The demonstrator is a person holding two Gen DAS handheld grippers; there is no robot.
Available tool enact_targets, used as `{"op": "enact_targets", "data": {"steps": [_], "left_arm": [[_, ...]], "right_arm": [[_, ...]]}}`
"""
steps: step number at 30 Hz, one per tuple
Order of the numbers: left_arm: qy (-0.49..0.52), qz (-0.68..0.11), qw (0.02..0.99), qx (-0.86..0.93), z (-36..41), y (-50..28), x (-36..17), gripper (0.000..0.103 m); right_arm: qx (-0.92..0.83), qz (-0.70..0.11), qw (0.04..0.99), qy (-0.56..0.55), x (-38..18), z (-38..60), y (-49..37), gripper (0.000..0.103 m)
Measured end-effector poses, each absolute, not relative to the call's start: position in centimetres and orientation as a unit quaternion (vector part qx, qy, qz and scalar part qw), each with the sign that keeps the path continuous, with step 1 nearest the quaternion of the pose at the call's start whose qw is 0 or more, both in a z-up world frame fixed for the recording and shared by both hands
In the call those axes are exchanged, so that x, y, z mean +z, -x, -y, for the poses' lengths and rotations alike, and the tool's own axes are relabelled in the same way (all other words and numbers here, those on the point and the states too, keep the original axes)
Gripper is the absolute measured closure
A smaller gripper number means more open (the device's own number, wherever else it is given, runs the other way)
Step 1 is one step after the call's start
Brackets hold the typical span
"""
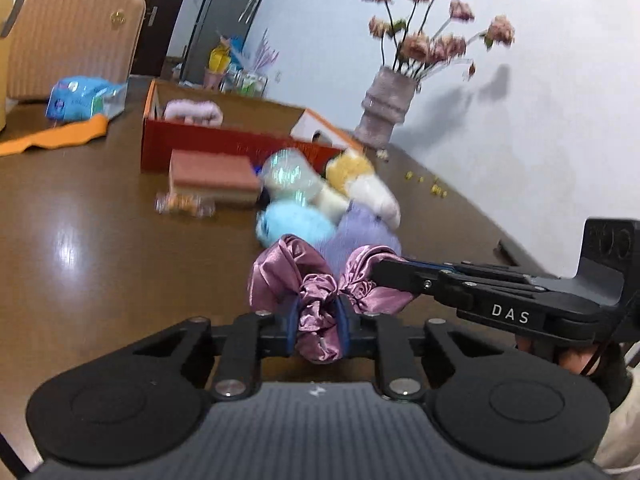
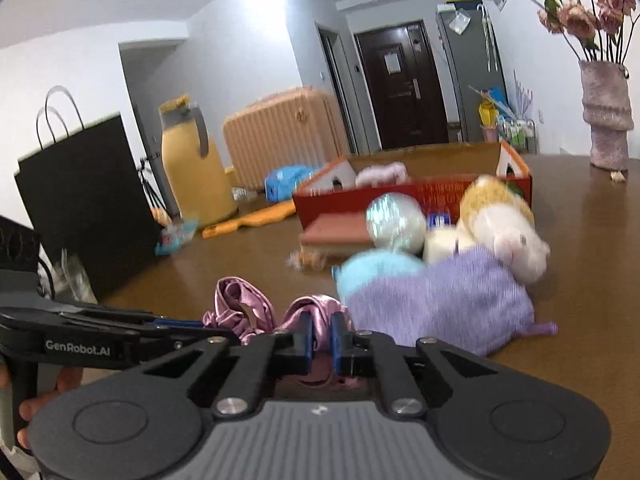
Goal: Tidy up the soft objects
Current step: 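Carry the scrunchies into the box onto the towel and release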
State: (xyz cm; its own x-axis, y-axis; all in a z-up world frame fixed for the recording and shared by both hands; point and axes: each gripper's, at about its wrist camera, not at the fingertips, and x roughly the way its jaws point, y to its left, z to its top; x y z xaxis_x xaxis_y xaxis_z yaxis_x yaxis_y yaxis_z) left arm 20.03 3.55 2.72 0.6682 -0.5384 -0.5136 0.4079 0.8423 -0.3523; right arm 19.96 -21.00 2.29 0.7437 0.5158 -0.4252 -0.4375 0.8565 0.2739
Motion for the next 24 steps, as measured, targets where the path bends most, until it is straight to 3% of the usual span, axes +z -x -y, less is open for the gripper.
{"op": "enact_targets", "data": {"steps": [5, 11, 19, 23, 24], "left_arm": [[0.119, -0.279, 0.913, -0.274, -4.4, -24.4, 6.6, 0.083], [0.091, -0.242, 0.929, -0.265, -4.8, -34.9, 11.4, 0.083], [0.09, -0.357, 0.909, -0.194, -5.4, -54.1, 9.0, 0.082], [0.039, -0.402, 0.905, -0.135, -4.3, -59.0, 5.5, 0.074], [0.024, -0.403, 0.907, -0.118, -4.0, -59.5, 5.0, 0.071]], "right_arm": [[0.269, -0.217, 0.934, -0.088, 5.6, 21.3, -23.6, 0.094], [0.277, -0.189, 0.939, -0.075, 10.3, 20.6, -34.2, 0.094], [0.239, -0.309, 0.914, -0.107, 8.5, 17.0, -54.8, 0.094], [0.207, -0.371, 0.901, -0.092, 4.5, 14.3, -60.1, 0.094], [0.201, -0.384, 0.897, -0.088, 3.7, 13.7, -60.8, 0.09]]}}
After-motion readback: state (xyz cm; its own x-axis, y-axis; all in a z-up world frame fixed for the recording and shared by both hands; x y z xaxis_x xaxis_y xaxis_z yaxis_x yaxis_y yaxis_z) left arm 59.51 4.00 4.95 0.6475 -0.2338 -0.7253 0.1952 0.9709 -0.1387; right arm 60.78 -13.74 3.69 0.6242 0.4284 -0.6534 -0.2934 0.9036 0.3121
